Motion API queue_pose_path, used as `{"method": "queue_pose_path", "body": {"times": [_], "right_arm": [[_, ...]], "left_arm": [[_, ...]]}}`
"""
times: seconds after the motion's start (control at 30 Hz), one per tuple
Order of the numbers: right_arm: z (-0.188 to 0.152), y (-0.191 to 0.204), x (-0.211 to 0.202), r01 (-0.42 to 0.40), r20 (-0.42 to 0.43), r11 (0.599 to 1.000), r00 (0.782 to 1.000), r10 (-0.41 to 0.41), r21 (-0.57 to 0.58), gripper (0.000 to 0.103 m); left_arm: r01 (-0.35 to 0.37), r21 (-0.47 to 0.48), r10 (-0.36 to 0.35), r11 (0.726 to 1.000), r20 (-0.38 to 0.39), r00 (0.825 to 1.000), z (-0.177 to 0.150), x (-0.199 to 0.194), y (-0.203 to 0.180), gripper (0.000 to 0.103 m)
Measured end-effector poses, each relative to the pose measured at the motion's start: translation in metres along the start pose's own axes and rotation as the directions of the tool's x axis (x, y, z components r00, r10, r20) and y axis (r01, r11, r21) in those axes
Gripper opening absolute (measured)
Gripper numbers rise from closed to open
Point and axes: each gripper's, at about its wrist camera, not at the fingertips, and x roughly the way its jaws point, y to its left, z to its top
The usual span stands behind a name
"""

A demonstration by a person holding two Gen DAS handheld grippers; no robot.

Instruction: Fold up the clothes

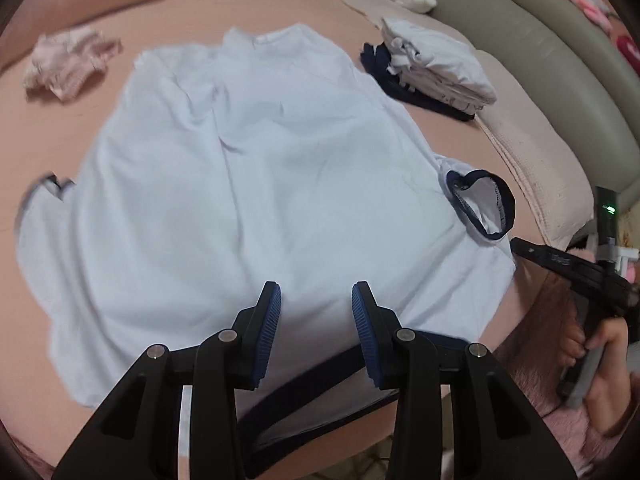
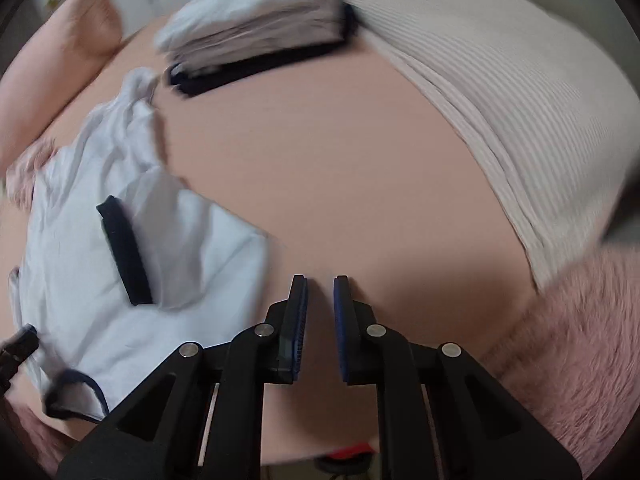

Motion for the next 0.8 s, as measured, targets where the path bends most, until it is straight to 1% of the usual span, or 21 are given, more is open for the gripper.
{"method": "queue_pose_path", "body": {"times": [0.03,0.07,0.1,0.13,0.17,0.2,0.27,0.3,0.33,0.37,0.4,0.43,0.5,0.53,0.57,0.6,0.63,0.7,0.73,0.77,0.8], "right_arm": [[0.002,-0.003,-0.006,-0.012,0.028,1.000,1.000,0.011,0.018,0.018],[0.005,-0.002,-0.012,0.003,0.074,1.000,0.997,-0.004,0.014,0.026],[0.007,0.001,-0.018,-0.001,0.119,1.000,0.993,0.001,0.006,0.029],[0.009,0.006,-0.023,-0.037,0.151,0.999,0.988,0.040,-0.018,0.034],[0.011,0.016,-0.026,-0.090,0.151,0.994,0.984,0.099,-0.062,0.037],[0.010,0.028,-0.024,-0.144,0.125,0.983,0.980,0.157,-0.113,0.037],[0.002,0.056,-0.013,-0.237,0.032,0.950,0.968,0.249,-0.205,0.037],[-0.004,0.070,-0.004,-0.282,-0.030,0.928,0.958,0.284,-0.244,0.037],[-0.009,0.081,0.005,-0.301,-0.080,0.914,0.954,0.290,-0.271,0.037],[-0.013,0.089,0.013,-0.296,-0.108,0.909,0.955,0.276,-0.294,0.037],[-0.016,0.095,0.020,-0.277,-0.118,0.908,0.960,0.252,-0.315,0.036],[-0.016,0.097,0.023,-0.247,-0.100,0.913,0.969,0.227,-0.326,0.031],[-0.007,0.093,0.024,-0.194,-0.046,0.929,0.981,0.189,-0.314,0.027],[-0.002,0.086,0.022,-0.143,-0.005,0.945,0.989,0.148,-0.293,0.024],[0.003,0.078,0.020,-0.068,0.046,0.961,0.995,0.084,-0.269,0.027],[0.008,0.070,0.017,0.006,0.095,0.970,0.995,0.017,-0.241,0.028],[0.013,0.061,0.013,0.052,0.130,0.978,0.991,-0.026,-0.204,0.028],[0.020,0.040,0.002,0.088,0.174,0.990,0.982,-0.067,-0.115,0.028],[0.022,0.033,-0.005,0.082,0.197,0.994,0.978,-0.065,-0.076,0.028],[0.022,0.033,-0.014,0.051,0.223,0.996,0.974,-0.035,-0.067,0.028],[0.021,0.039,-0.023,0.019,0.246,0.997,0.969,0.001,-0.080,0.028]], "left_arm": [[0.009,-0.031,-0.009,0.999,-0.021,1.000,-0.004,0.005,0.004,0.039],[0.008,-0.051,-0.010,0.999,-0.031,0.999,-0.011,0.008,0.010,0.039],[0.014,-0.059,-0.016,0.998,-0.023,1.000,-0.017,0.005,0.013,0.039],[0.027,-0.066,-0.027,0.997,-0.006,1.000,-0.022,0.000,0.015,0.039],[0.039,-0.072,-0.038,0.997,0.011,0.999,-0.026,-0.005,0.017,0.039],[0.050,-0.078,-0.048,0.996,0.030,0.998,-0.030,-0.012,0.020,0.039],[0.055,-0.089,-0.050,0.994,0.052,0.997,-0.032,-0.020,0.027,0.039],[0.055,-0.095,-0.049,0.994,0.060,0.997,-0.032,-0.023,0.031,0.039],[0.048,-0.104,-0.043,0.993,0.057,0.997,-0.033,-0.023,0.037,0.039],[0.036,-0.116,-0.030,0.993,0.047,0.998,-0.033,-0.021,0.041,0.039],[0.029,-0.129,-0.024,0.991,0.039,0.999,-0.034,-0.017,0.044,0.039],[0.033,-0.137,-0.028,0.990,0.036,0.999,-0.036,-0.015,0.047,0.039],[0.046,-0.146,-0.040,0.988,0.040,0.998,-0.040,-0.014,0.050,0.039],[0.051,-0.145,-0.045,0.988,0.044,0.998,-0.041,-0.017,0.051,0.039],[0.052,-0.144,-0.046,0.988,0.047,0.998,-0.042,-0.019,0.052,0.039],[0.056,-0.146,-0.049,0.988,0.051,0.997,-0.043,-0.020,0.054,0.039],[0.063,-0.151,-0.054,0.987,0.057,0.997,-0.044,-0.022,0.055,0.039],[0.067,-0.156,-0.054,0.986,0.082,0.995,-0.043,-0.027,0.055,0.039],[0.068,-0.158,-0.053,0.985,0.096,0.994,-0.042,-0.029,0.055,0.039],[0.068,-0.159,-0.051,0.985,0.110,0.993,-0.041,-0.032,0.054,0.039],[0.048,-0.161,-0.032,0.986,0.100,0.994,-0.040,-0.032,0.054,0.039]]}}
